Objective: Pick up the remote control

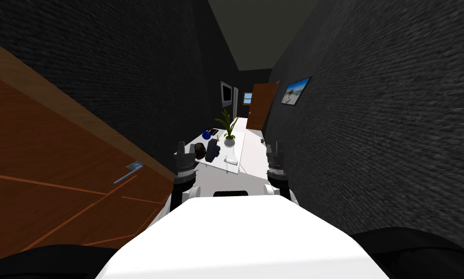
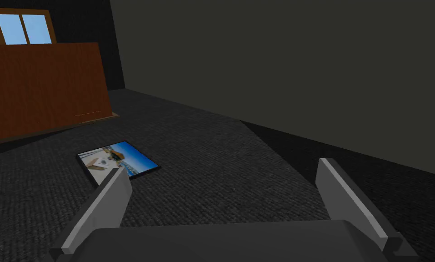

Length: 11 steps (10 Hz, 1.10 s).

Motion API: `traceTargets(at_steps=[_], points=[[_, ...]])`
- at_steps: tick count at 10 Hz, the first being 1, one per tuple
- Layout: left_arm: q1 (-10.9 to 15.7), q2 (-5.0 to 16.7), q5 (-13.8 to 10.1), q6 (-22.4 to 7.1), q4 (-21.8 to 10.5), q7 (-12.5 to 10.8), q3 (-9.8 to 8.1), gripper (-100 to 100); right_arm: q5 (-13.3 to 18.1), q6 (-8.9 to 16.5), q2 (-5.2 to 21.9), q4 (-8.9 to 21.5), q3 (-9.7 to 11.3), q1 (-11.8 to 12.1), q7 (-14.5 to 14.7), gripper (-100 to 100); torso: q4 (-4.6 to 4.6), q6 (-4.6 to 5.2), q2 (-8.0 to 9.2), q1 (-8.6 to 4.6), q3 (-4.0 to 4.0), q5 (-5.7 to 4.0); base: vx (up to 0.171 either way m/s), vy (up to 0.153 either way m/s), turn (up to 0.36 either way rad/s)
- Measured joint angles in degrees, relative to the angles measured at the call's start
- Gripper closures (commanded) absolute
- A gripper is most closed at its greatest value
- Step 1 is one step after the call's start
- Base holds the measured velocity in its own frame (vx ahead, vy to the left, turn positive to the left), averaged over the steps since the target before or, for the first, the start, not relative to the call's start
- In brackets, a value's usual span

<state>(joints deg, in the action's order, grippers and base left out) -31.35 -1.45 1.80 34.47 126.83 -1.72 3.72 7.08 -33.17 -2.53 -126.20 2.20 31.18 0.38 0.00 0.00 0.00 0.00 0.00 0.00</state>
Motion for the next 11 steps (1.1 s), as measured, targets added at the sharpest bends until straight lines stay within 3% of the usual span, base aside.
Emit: traceTargets(at_steps=[3,6,7,9,11], points=[[0.00,0.00,0.00,0.00,0.00,0.00,0.00,0,0.29,0.16,4.01,1.83,1.45,0.94,0.84,-100,0.02,0.00,0.11,-0.02,0.06,-0.01,-0.029,0.003,0.040],[0.01,0.00,0.00,0.00,0.00,0.00,0.00,0,0.63,2.80,9.64,4.17,3.36,2.20,1.87,-100,0.02,-0.02,0.11,0.06,0.06,0.01,-0.025,0.018,0.073],[0.00,0.00,0.00,0.00,0.00,0.00,0.00,0,0.92,3.02,10.18,5.03,4.14,2.87,2.45,-100,0.02,0.01,0.09,0.06,0.05,0.01,-0.015,0.018,0.097],[0.00,0.00,0.00,0.00,0.00,0.00,0.00,0,1.85,3.11,12.19,8.70,6.58,4.49,4.24,-100,0.01,-0.01,0.07,0.11,0.04,0.02,-0.013,0.030,0.096],[0.00,0.00,0.00,0.00,0.00,0.00,0.00,0,2.18,3.94,14.29,11.41,7.62,5.04,5.05,-100,0.01,-0.01,0.05,0.11,0.03,0.02,-0.008,0.031,0.092]])
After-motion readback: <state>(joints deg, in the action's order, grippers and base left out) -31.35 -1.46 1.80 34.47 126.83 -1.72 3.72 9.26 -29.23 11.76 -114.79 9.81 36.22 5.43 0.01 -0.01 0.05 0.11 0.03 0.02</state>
